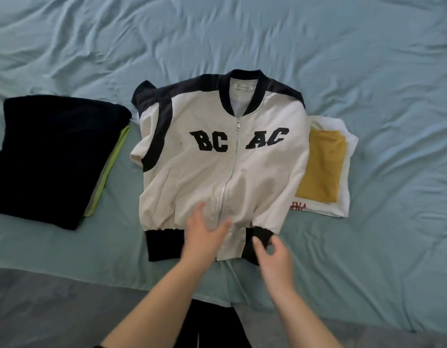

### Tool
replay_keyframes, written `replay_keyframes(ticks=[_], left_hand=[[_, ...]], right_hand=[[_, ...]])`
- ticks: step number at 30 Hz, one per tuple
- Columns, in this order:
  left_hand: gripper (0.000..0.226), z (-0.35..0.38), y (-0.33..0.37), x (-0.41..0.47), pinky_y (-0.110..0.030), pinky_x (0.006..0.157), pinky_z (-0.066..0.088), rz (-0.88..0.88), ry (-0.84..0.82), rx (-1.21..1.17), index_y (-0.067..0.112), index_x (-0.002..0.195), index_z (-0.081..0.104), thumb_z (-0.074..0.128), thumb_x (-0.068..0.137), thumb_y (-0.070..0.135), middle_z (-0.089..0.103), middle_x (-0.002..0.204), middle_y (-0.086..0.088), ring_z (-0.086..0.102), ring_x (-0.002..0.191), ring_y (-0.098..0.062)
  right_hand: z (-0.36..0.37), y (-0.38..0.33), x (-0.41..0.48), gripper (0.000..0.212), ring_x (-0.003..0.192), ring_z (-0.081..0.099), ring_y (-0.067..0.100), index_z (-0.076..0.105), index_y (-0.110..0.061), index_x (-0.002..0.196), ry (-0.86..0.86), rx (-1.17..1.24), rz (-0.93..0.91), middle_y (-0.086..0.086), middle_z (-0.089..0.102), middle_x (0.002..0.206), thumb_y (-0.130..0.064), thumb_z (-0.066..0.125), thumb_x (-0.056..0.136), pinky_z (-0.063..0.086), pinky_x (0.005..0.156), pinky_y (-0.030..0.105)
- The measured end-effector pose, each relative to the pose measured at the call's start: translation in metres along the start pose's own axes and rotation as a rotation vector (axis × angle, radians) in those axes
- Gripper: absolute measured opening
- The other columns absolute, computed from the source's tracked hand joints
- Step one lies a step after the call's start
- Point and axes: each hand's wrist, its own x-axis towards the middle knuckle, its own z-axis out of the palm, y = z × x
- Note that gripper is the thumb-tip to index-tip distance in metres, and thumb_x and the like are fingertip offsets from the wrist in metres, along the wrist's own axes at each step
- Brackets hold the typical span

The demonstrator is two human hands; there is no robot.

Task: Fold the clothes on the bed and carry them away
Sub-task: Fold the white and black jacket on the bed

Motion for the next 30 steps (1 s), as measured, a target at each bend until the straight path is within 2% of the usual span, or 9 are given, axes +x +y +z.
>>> replay_keyframes(ticks=[3,6,9,12,15,17,22,25,30], left_hand=[[0.090,0.032,0.028,-0.006,-0.038,0.108,0.040,0.128,-0.247,-0.121,0.035,0.148,0.026,0.074,0.073,0.048,0.045,0.143,0.003,0.047,0.129,-0.016],[0.053,0.023,0.038,0.012,-0.035,0.087,0.050,0.186,-0.094,0.062,0.030,0.136,0.047,0.057,0.085,0.020,0.065,0.113,-0.001,0.062,0.100,-0.020],[0.034,-0.010,0.037,0.026,-0.030,0.073,0.046,0.198,-0.018,0.091,0.027,0.119,0.055,0.045,0.089,0.015,0.064,0.096,0.004,0.061,0.092,-0.019],[0.021,-0.032,0.041,0.028,-0.026,0.070,0.046,0.248,0.017,0.081,0.030,0.100,0.056,0.043,0.089,0.019,0.063,0.090,0.009,0.059,0.088,-0.011],[0.018,-0.037,0.045,0.024,-0.033,0.072,0.047,0.266,0.034,0.061,0.026,0.092,0.059,0.043,0.088,0.018,0.064,0.085,0.003,0.058,0.081,-0.015],[0.017,-0.035,0.048,0.022,-0.035,0.070,0.046,0.273,0.034,0.082,0.024,0.090,0.059,0.043,0.088,0.017,0.063,0.083,-0.002,0.057,0.079,-0.020],[0.021,-0.031,0.054,0.019,-0.038,0.072,0.050,0.267,0.064,0.091,0.019,0.095,0.062,0.043,0.091,0.013,0.066,0.087,-0.008,0.060,0.082,-0.026],[0.021,-0.035,0.058,0.014,-0.024,0.063,0.043,0.307,0.113,0.079,0.031,0.092,0.060,0.044,0.090,0.017,0.064,0.083,0.008,0.057,0.078,-0.009],[0.026,-0.028,0.073,-0.003,-0.026,0.062,0.043,0.340,0.096,0.165,0.041,0.094,0.058,0.041,0.089,0.022,0.064,0.083,0.015,0.059,0.080,-0.006]], right_hand=[[0.021,-0.025,-0.015,0.015,0.082,0.066,0.008,0.065,-0.024,0.088,-0.259,0.025,-0.134,0.000,0.072,0.091,-0.010,0.068,0.082,0.052,0.072,0.027],[0.026,-0.035,-0.017,0.023,0.096,0.064,0.002,0.067,-0.029,0.087,-0.430,0.143,-0.118,-0.007,0.071,0.100,-0.009,0.059,0.078,0.046,0.080,0.013],[0.012,-0.030,0.006,0.026,0.096,0.066,0.012,0.068,-0.024,0.076,-0.203,0.263,0.091,-0.004,0.073,0.092,-0.005,0.053,0.086,0.050,0.081,0.021],[0.009,-0.020,0.046,0.014,0.099,0.064,0.027,0.063,-0.014,0.098,0.031,0.251,0.348,0.010,0.069,0.104,-0.008,0.052,0.092,0.050,0.085,0.036],[0.033,-0.027,0.074,0.031,0.100,0.060,0.026,0.055,-0.008,0.118,-0.115,0.449,0.650,0.012,0.063,0.112,-0.022,0.061,0.091,0.049,0.072,0.033],[0.050,-0.038,0.086,0.037,0.106,0.059,0.026,0.053,-0.012,0.115,-0.219,0.549,0.682,0.008,0.061,0.111,-0.033,0.067,0.088,0.049,0.084,0.035],[0.058,-0.054,0.099,0.022,0.097,0.066,0.025,0.063,-0.010,0.108,-0.278,0.614,0.556,0.009,0.069,0.104,-0.022,0.066,0.089,0.054,0.086,0.037],[0.018,-0.059,0.096,0.020,0.090,0.063,0.023,0.061,-0.014,0.106,-0.125,0.362,0.319,0.004,0.067,0.097,-0.017,0.068,0.086,0.050,0.078,0.031],[-0.112,-0.078,0.079,0.020,0.088,0.062,0.030,0.063,-0.021,0.106,0.133,-0.152,-0.086,0.007,0.068,0.095,-0.019,0.062,0.086,0.046,0.074,0.036]])
